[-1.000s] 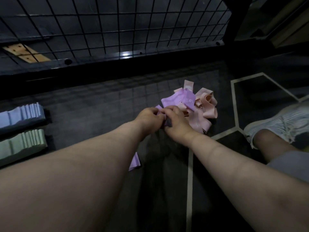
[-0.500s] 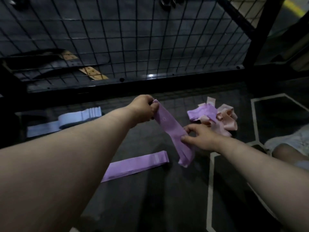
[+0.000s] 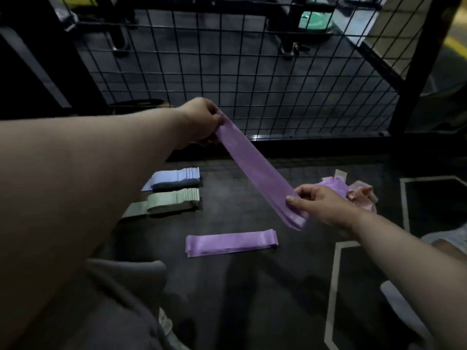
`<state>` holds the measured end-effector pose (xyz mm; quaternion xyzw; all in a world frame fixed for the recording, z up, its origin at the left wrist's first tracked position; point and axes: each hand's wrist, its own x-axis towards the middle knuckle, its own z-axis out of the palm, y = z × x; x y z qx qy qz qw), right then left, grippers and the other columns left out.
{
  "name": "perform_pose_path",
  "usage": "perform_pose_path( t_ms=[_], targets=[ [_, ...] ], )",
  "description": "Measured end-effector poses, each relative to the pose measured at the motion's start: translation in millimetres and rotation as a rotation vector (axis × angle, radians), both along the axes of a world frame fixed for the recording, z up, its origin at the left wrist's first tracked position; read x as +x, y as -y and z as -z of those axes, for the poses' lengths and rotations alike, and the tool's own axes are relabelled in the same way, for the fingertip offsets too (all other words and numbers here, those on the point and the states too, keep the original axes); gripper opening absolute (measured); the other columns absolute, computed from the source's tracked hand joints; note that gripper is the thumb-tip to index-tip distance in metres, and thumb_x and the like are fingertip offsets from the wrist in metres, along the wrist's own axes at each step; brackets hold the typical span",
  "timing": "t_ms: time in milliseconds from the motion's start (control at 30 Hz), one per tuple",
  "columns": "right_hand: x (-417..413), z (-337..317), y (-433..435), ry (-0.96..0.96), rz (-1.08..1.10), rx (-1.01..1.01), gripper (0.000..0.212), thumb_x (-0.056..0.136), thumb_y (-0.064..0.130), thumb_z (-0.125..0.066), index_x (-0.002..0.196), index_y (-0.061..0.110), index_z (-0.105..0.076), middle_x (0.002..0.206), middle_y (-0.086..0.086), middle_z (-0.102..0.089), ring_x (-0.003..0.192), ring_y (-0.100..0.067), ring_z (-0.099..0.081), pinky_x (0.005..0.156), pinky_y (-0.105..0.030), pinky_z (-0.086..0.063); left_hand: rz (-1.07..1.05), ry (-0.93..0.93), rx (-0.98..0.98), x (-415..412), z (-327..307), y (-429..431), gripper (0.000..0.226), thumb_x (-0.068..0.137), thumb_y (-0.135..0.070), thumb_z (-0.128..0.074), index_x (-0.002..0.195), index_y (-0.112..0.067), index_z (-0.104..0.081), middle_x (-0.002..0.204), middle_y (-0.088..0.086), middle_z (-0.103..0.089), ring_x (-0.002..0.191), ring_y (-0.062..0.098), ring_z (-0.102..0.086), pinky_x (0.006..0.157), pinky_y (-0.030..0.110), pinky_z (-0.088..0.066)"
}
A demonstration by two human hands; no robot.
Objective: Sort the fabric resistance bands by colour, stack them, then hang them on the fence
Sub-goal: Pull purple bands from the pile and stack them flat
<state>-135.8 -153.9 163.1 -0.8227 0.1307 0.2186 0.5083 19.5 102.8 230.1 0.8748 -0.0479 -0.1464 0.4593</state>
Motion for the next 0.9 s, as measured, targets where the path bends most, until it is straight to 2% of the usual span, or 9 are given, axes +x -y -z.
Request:
perform_pose_path(
  t_ms=[67,133,267,333,400,467,633,733,900],
  targets=[
    [-3.7,-3.8,-7.2,0.006,0.036,0.071,0.021,0.090,0.026,-0.068,0.103,0.010,-0.067,0.087,-0.005,-0.070,0.071,-0.011,-0.066,0.064,-0.023,-0.052,-0.024,0.002,-0.007,-5.5,-15.6,-12.8,0.018,0.104,-0.014,-0.044,0.095,-0.018,-0.059,0.075,0.009,-0.060,0.051,0.015,-0.058,0.040,0.021,-0.048],
    [-6.4,-9.7,-13.8,0.018,0.075,0.141,0.023,0.089,0.018,-0.068,0.106,0.003,-0.063,0.085,-0.012,-0.067,0.068,-0.013,-0.062,0.060,-0.024,-0.054,-0.058,0.022,-0.024,-8.6,-27.5,-23.5,0.022,0.102,-0.008,-0.045,0.098,-0.025,-0.059,0.080,0.010,-0.060,0.055,0.019,-0.054,0.048,0.026,-0.046],
    [-12.0,-21.0,-23.9,0.034,0.167,0.253,0.027,0.090,0.006,-0.065,0.116,0.002,-0.059,0.097,-0.014,-0.066,0.080,-0.019,-0.063,0.063,-0.028,-0.057,-0.089,0.059,-0.061,-19.7,-42.7,-37.2,0.044,0.093,0.003,-0.036,0.077,-0.025,-0.066,0.077,0.014,-0.058,0.064,0.025,-0.053,0.056,0.036,-0.050],
    [-14.6,-22.7,-27.7,0.045,0.220,0.294,0.030,0.088,0.005,-0.067,0.118,0.002,-0.059,0.100,-0.014,-0.067,0.080,-0.018,-0.064,0.063,-0.029,-0.058,-0.122,0.078,-0.081,-29.0,-49.2,-39.9,0.034,0.091,0.002,-0.043,0.075,-0.018,-0.067,0.079,0.015,-0.061,0.066,0.027,-0.057,0.062,0.036,-0.054],
    [-20.4,-24.7,-30.1,0.056,0.234,0.296,0.028,0.087,0.005,-0.069,0.114,0.005,-0.062,0.096,-0.012,-0.069,0.076,-0.014,-0.067,0.063,-0.027,-0.059,-0.112,0.091,-0.060,-40.8,-49.8,-44.5,0.015,0.091,-0.005,-0.057,0.083,-0.013,-0.066,0.076,0.010,-0.060,0.059,0.020,-0.057,0.050,0.024,-0.052],
    [-29.0,-29.0,-31.6,0.062,0.237,0.301,0.025,0.087,0.006,-0.069,0.111,0.009,-0.064,0.097,-0.008,-0.069,0.078,-0.012,-0.068,0.064,-0.025,-0.059,-0.077,0.133,-0.009,-50.3,-45.3,-51.3,0.009,0.089,-0.009,-0.067,0.084,-0.016,-0.064,0.076,0.004,-0.061,0.060,0.014,-0.058,0.044,0.019,-0.051],
    [-47.2,-33.9,-29.1,0.029,0.241,0.343,0.030,0.088,0.008,-0.069,0.116,0.004,-0.063,0.106,-0.012,-0.070,0.083,-0.015,-0.071,0.071,-0.028,-0.060,-0.101,0.151,0.031,-60.6,-45.3,-63.9,0.037,0.077,-0.006,-0.081,0.104,-0.021,-0.061,0.096,0.009,-0.065,0.068,0.018,-0.064,0.054,0.027,-0.057],
    [-58.2,-32.7,-31.3,-0.003,0.237,0.325,0.030,0.087,0.014,-0.071,0.113,0.003,-0.064,0.104,-0.015,-0.071,0.086,-0.018,-0.070,0.071,-0.030,-0.059,-0.183,0.123,-0.026,-67.5,-55.8,-67.8,0.053,0.072,-0.010,-0.087,0.116,-0.019,-0.058,0.095,0.012,-0.068,0.066,0.020,-0.066,0.059,0.033,-0.059],
    [-73.0,-42.2,-39.6,-0.010,0.350,0.459,0.021,0.093,0.011,-0.063,0.111,0.002,-0.061,0.094,-0.016,-0.068,0.084,-0.023,-0.069,0.071,-0.035,-0.060,-0.143,0.116,0.001,-83.4,-73.5,-66.6,0.024,0.084,-0.007,-0.076,0.107,-0.005,-0.068,0.091,0.018,-0.071,0.050,0.010,-0.066,0.064,0.032,-0.060]
  ],
)
